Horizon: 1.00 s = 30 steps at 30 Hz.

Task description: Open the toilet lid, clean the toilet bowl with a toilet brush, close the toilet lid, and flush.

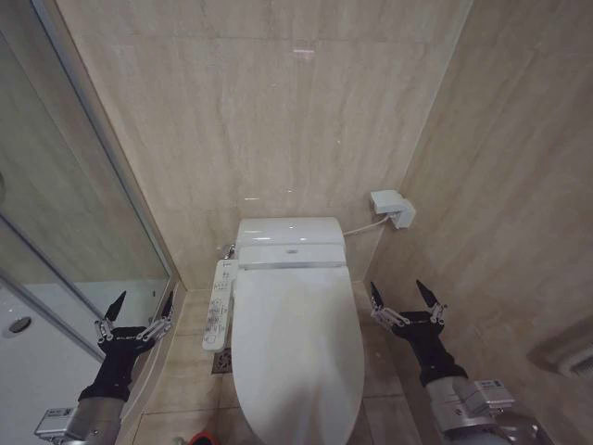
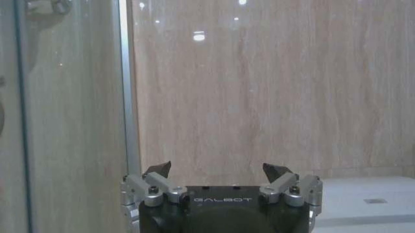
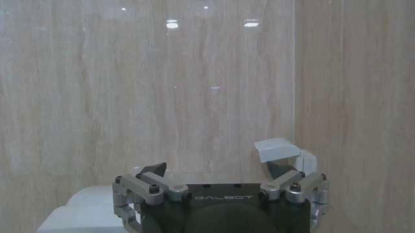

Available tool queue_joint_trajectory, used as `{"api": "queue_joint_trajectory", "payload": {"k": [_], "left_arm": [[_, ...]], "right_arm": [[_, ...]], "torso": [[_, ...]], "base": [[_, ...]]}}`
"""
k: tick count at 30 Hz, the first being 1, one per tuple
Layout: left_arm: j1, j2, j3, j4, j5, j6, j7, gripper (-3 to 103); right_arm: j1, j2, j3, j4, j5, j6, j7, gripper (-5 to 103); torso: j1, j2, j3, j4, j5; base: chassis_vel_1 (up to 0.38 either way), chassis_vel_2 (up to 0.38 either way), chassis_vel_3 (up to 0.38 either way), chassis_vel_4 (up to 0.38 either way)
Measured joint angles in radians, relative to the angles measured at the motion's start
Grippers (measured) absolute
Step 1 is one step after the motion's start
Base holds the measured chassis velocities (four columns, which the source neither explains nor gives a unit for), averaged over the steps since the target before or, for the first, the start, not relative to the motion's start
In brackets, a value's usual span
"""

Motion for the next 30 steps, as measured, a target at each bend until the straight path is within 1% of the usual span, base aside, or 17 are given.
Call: {"api": "queue_joint_trajectory", "payload": {"k": [3,5,6,7,8,13,14,19,22,23,26,27,28,29,30], "left_arm": [[0.001,-0.004,0.004,0.005,0.003,-0.005,0.010,96],[0.003,-0.006,0.003,0.010,0.007,-0.017,0.033,96],[0.003,-0.006,0.003,0.010,0.007,-0.017,0.033,96],[0.004,-0.006,0.001,0.013,0.010,-0.021,0.041,92],[0.005,-0.006,-0.001,0.016,0.010,-0.024,0.045,92],[0.003,-0.005,-0.002,0.033,0.015,-0.031,0.049,92],[0.002,-0.005,-0.002,0.040,0.018,-0.037,0.055,97],[-0.003,0.001,-0.011,0.074,0.020,-0.062,0.056,97],[-0.007,0.016,-0.025,0.119,0.015,-0.088,0.042,96],[-0.007,0.016,-0.025,0.119,0.015,-0.088,0.042,96],[-0.030,0.047,-0.053,0.186,-0.002,-0.119,0.027,96],[-0.030,0.047,-0.053,0.186,-0.002,-0.119,0.027,96],[-0.037,0.056,-0.063,0.201,-0.006,-0.126,0.025,96],[-0.047,0.070,-0.076,0.225,-0.016,-0.134,0.026,93],[-0.055,0.079,-0.083,0.238,-0.030,-0.140,0.031,93]], "right_arm": [[0.000,0.000,0.000,0.000,0.000,0.000,0.000,100],[0.000,0.000,0.000,0.000,0.000,0.000,0.000,100],[0.000,0.000,0.000,0.000,0.000,0.000,0.000,100],[0.000,0.000,0.000,0.000,0.000,0.000,0.000,100],[0.000,0.000,0.000,0.000,0.000,0.000,0.000,100],[0.000,0.000,0.000,0.000,0.000,0.000,0.000,100],[0.000,0.000,0.000,0.000,0.000,0.000,0.000,100],[0.000,0.000,0.000,0.000,0.000,0.000,0.000,100],[0.000,0.000,0.000,0.000,0.000,0.000,0.000,100],[0.000,0.000,0.000,0.000,0.000,0.000,0.000,100],[0.000,0.000,0.000,0.000,0.000,0.000,0.000,100],[0.000,0.000,0.000,0.000,0.000,0.000,0.000,100],[0.000,0.000,0.000,0.000,0.000,0.000,0.000,100],[0.000,0.000,0.000,0.000,0.000,0.000,0.000,100],[0.000,0.000,0.000,0.000,0.000,0.000,0.000,100]], "torso": [[0.000,0.000,0.000,-0.0004,0.0000],[0.000,0.000,0.000,-0.0005,0.0001],[0.000,0.000,0.000,-0.0005,0.0001],[0.000,0.000,0.000,-0.0005,0.0001],[0.000,0.000,0.000,-0.0002,0.0001],[0.000,0.000,0.000,-0.0004,0.0001],[0.000,0.000,0.000,-0.0003,0.0000],[0.000,0.000,0.000,-0.0002,0.0000],[0.000,0.000,0.000,-0.0002,0.0000],[0.000,0.000,0.000,-0.0002,0.0000],[0.000,0.000,0.000,-0.0002,-0.0001],[0.000,0.000,0.000,-0.0002,-0.0001],[0.000,0.000,0.000,-0.0006,-0.0001],[0.000,0.000,0.000,-0.0003,-0.0001],[0.000,0.000,0.000,-0.0003,0.0000]], "base": [[-0.100,0.085,0.083,-0.086],[-0.090,0.067,0.066,-0.068],[-0.065,0.078,0.066,-0.061],[-0.065,0.044,0.084,-0.061],[-0.071,0.044,0.077,-0.062],[-0.072,0.076,0.072,-0.061],[-0.075,0.071,0.085,-0.067],[-0.058,0.077,0.068,-0.072],[-0.019,0.056,0.037,-0.043],[0.002,0.052,0.031,-0.029],[0.000,0.000,0.000,0.000],[0.000,0.000,0.000,0.000],[0.000,0.000,0.000,0.000],[0.000,0.000,0.000,0.000],[0.000,0.000,0.000,0.000]]}}
